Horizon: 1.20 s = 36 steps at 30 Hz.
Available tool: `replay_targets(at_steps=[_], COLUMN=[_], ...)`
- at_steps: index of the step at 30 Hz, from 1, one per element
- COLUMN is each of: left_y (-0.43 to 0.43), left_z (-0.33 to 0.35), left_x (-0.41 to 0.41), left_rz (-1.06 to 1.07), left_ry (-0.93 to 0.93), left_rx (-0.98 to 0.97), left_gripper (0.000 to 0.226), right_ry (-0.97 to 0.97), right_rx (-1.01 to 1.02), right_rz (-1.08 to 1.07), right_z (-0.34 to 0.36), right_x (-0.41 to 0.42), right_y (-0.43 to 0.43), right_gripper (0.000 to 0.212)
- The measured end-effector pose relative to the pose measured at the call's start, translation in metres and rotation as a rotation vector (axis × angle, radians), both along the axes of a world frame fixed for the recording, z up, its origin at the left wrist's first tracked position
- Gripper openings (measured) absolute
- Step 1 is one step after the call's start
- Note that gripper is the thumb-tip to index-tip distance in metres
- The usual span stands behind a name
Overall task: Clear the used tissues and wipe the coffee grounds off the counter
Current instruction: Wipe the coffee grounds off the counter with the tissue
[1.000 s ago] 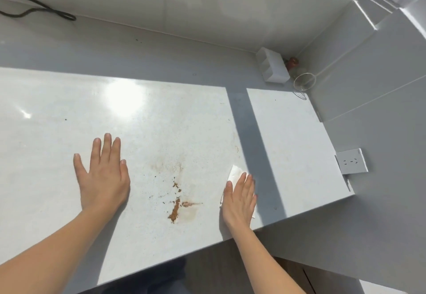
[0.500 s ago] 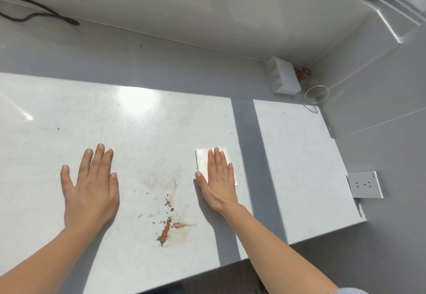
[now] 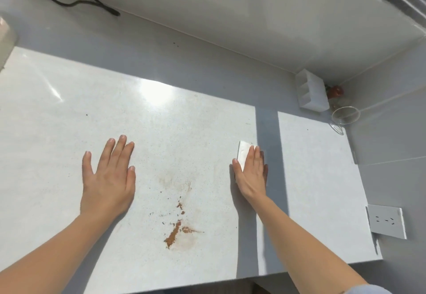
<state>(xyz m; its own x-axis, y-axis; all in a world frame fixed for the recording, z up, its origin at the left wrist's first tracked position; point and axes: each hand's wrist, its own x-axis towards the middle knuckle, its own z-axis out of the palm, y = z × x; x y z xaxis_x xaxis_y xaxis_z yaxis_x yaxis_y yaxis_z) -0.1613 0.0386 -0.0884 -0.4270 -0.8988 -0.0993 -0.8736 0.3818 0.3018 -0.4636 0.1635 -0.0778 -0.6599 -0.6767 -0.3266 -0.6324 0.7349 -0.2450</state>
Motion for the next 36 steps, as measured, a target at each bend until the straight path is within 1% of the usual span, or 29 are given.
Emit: replay_targets(at_steps=[3,8,10,12,14,16,18,20,22,28,33,36], left_y=[-0.001,-0.001,0.000,0.002,0.015,0.048,0.088,0.114,0.119,0.120,0.121,0.121], left_z=[-0.002,-0.005,-0.003,0.001,0.007,0.007,0.006,0.003,0.001,-0.002,-0.005,-0.006], left_x=[0.000,0.001,0.000,-0.001,0.005,0.021,0.033,0.035,0.033,0.030,0.031,0.029], left_rz=[-0.004,-0.005,-0.007,-0.001,0.088,0.271,0.396,0.400,0.400,0.447,0.471,0.477], left_ry=[-0.006,-0.014,-0.024,0.018,0.113,0.138,0.053,-0.053,-0.097,-0.092,-0.089,-0.110], left_rx=[-0.008,-0.031,-0.011,-0.001,0.019,0.025,0.013,0.014,-0.003,-0.035,-0.054,-0.052], left_gripper=[0.058,0.054,0.055,0.054,0.053,0.052,0.052,0.054,0.057,0.057,0.054,0.056], right_ry=[0.037,-0.046,-0.069,-0.081,-0.087,-0.068,-0.046,-0.037,-0.022,0.052,0.042,0.027], right_rx=[0.009,-0.028,-0.021,-0.007,-0.009,-0.008,-0.021,-0.047,-0.067,-0.087,-0.102,-0.092], right_rz=[0.175,0.502,0.588,0.653,0.654,0.585,0.503,0.467,0.506,0.855,1.170,1.301], right_z=[-0.001,-0.001,-0.001,0.002,0.003,0.003,0.002,0.002,0.000,-0.002,-0.004,-0.004], right_x=[0.022,0.095,0.108,0.104,0.087,0.063,0.040,0.025,0.022,0.047,0.089,0.091], right_y=[-0.013,0.004,0.017,0.032,0.042,0.043,0.028,0.005,-0.019,-0.067,-0.065,-0.058], right_gripper=[0.075,0.076,0.077,0.075,0.069,0.062,0.058,0.055,0.053,0.053,0.053,0.053])
